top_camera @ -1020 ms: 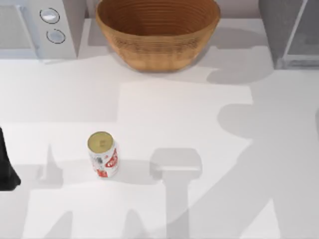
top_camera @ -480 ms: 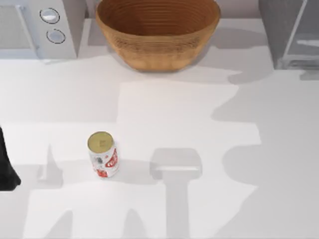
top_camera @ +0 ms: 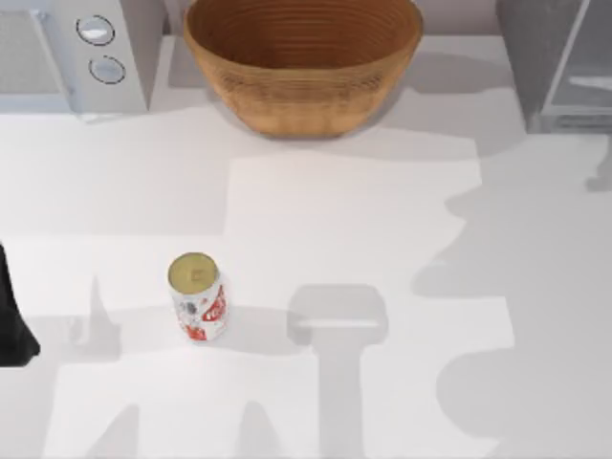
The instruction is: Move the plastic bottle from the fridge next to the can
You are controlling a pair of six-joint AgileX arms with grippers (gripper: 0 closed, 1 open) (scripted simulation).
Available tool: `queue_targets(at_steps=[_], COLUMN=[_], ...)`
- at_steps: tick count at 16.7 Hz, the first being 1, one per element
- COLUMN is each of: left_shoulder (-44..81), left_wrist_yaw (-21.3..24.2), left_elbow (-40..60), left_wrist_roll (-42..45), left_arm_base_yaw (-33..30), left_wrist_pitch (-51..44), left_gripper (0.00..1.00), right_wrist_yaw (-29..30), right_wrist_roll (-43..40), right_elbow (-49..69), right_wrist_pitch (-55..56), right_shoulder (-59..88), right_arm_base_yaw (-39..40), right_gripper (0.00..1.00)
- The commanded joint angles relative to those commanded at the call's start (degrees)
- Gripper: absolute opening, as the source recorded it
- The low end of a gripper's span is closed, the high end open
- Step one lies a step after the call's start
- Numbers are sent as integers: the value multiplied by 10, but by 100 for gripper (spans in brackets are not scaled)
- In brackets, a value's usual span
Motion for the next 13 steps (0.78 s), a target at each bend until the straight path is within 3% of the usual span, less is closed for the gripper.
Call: queue_targets(at_steps=[4,7,10,13], left_shoulder=[0,0,0,0], left_wrist_yaw=[0,0,0,0], left_elbow=[0,0,0,0], left_wrist_roll=[0,0,0,0], left_arm_base_yaw=[0,0,0,0], left_wrist_pitch=[0,0,0,0], left_gripper=[100,100,100,100], right_wrist_yaw=[7,61,167,311], right_wrist_roll=[1,0,0,0], right_elbow=[3,11,19,25], right_wrist_pitch=[2,21,50,81], right_shoulder=[6,30,69,112], right_arm_base_yaw=[10,64,168,307], right_gripper=[0,0,0,0])
